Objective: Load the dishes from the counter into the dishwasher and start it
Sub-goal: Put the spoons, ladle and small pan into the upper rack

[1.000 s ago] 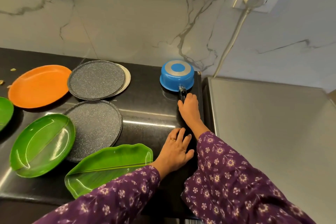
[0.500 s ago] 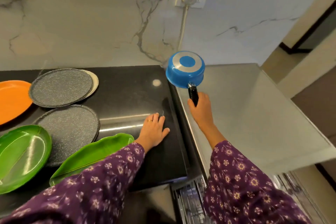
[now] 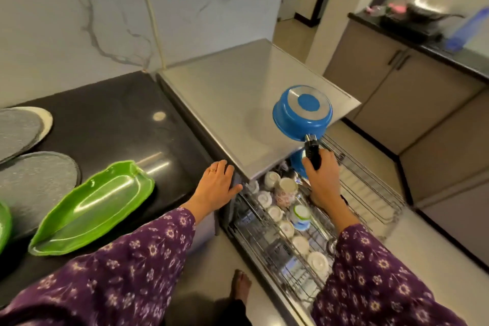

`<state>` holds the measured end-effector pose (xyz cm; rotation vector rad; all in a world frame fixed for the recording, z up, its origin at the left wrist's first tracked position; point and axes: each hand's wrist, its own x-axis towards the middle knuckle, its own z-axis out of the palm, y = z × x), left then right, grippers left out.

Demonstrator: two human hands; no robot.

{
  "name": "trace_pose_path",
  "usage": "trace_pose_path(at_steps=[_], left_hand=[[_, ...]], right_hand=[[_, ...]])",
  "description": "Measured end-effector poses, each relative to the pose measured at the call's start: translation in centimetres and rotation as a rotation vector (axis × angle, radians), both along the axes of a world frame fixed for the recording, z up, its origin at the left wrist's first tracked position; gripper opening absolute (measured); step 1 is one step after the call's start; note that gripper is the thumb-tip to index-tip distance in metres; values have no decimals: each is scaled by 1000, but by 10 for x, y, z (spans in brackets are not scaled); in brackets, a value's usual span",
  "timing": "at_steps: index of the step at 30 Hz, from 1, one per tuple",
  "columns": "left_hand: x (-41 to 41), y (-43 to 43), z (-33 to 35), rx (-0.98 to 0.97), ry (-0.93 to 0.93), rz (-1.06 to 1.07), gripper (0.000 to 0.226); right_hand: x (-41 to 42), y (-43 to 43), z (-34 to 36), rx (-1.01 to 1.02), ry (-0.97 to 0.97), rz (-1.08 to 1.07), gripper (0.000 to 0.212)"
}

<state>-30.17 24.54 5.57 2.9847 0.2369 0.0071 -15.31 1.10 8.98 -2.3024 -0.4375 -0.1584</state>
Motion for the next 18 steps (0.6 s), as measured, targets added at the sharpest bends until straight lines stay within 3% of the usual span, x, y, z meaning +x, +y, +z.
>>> trace_pose_path(at_steps=[7,12,18], left_hand=[[53,-70,1,16,32,-214,66],[105,-107,-5,41,-20,-390,53],[174,-133,-14,197,-5,-549,54]], right_hand=[[-3,-115,-42,-104,87,-172,16],[16,-176,-75,-184,199,-242,17],[47,-221,-113,-236,333,-282,24]])
